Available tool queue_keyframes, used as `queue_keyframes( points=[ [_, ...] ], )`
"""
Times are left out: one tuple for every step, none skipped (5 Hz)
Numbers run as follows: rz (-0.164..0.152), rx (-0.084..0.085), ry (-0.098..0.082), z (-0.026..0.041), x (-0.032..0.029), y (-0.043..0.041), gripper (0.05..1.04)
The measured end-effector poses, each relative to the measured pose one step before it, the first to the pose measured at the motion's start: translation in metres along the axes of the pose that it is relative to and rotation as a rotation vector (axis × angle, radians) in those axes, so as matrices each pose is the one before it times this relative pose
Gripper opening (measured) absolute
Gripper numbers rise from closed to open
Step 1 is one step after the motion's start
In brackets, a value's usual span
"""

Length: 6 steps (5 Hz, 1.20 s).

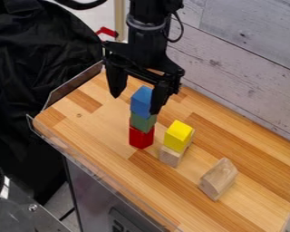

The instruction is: Remove the blue box from green box and place it on top of yellow box

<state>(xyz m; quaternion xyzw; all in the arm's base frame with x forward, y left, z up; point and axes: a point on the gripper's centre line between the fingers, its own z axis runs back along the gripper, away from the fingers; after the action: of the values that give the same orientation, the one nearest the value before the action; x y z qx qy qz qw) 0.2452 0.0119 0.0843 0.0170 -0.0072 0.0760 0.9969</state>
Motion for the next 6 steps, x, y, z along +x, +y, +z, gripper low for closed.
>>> queue_keyframes(
  points=[
    [-0.0123, -0.0104, 0.0017, -0.00009, 0.00007, 0.00132, 0.999],
    [-0.0229, -0.0299, -0.0111, -0.00002, 0.00209, -0.00067, 0.999],
    [-0.0188, -0.0409, -0.0232, -0.00091, 0.00457, 0.00205, 0.999],
    [-0.0172, -0.0347, 0.018, -0.01028, 0.00468, 0.00076, 0.999],
    [0.0051, -0.001, 0.0083, -0.00478, 0.00525, 0.00284, 0.999],
    [0.0132, 0.0333, 0.0245, -0.004, 0.00362, 0.00343, 0.999]
  ],
)
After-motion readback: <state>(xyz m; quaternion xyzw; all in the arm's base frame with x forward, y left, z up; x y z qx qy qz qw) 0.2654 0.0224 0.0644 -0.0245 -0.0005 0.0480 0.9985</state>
